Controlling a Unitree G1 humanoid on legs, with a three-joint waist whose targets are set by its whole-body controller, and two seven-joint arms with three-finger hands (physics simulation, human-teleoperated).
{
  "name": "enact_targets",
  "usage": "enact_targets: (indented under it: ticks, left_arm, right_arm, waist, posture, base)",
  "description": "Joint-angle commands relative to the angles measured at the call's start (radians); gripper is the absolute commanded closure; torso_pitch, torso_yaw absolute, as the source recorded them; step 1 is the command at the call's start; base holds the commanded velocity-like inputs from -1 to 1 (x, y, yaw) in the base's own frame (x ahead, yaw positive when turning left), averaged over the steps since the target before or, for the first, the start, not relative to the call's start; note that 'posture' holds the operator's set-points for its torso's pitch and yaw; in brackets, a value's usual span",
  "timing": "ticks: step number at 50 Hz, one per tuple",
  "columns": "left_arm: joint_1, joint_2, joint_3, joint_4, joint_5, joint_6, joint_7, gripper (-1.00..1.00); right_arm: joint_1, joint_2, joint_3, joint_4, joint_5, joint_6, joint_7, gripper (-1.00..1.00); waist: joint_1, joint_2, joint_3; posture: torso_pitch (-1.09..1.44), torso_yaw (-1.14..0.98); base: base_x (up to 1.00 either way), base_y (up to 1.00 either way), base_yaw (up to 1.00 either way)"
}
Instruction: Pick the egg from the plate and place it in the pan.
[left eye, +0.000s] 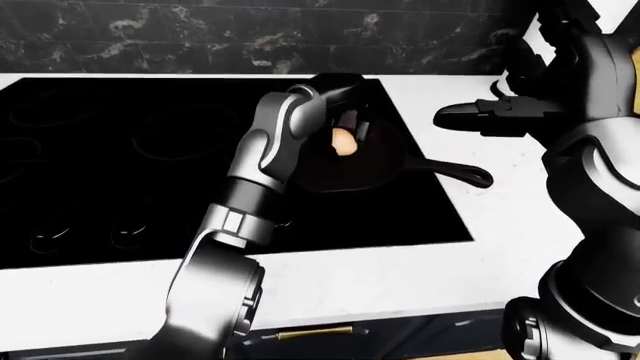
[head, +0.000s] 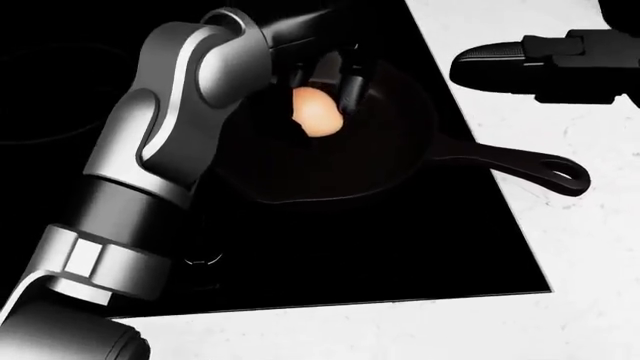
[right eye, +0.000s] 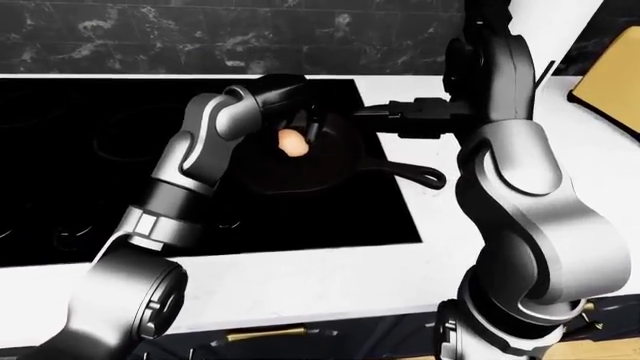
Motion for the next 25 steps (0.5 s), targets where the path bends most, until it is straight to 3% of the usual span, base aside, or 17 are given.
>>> enact_targets:
  ticks: [1, 16, 20, 25]
  left_arm:
    - [-0.035, 0.002, 0.009, -0.045, -0.005, -0.008, 0.023, 1.00]
    - [-0.028, 0.004, 0.008, -0.030, 0.001, -0.015, 0.029, 1.00]
    - [-0.036, 0.007, 0.011, -0.025, 0.001, -0.015, 0.029, 0.84]
    - [-0.049, 0.008, 0.012, -0.003, 0.001, -0.018, 0.038, 0.85]
  right_arm:
    - [-0.030, -0.013, -0.012, -0.018, -0.003, -0.027, -0.003, -1.00]
    - [-0.034, -0.017, -0.013, -0.020, 0.007, -0.022, -0.011, -1.00]
    - [-0.029, -0.016, -0.009, -0.017, 0.006, -0.028, -0.011, -1.00]
    - [-0.028, -0.017, -0.010, -0.014, 0.006, -0.031, -0.010, -1.00]
  waist:
    - [0.000, -0.004, -0.030]
    - [0.000, -0.004, -0.032]
    - [0.000, -0.004, -0.032]
    - [0.000, -0.004, -0.033]
  posture:
    - [0.00, 0.00]
    - [0.00, 0.00]
    - [0.00, 0.00]
    - [0.00, 0.00]
  base:
    - [0.00, 0.00, 0.00]
    - [0.00, 0.00, 0.00]
    - [0.00, 0.00, 0.00]
    - [0.00, 0.00, 0.00]
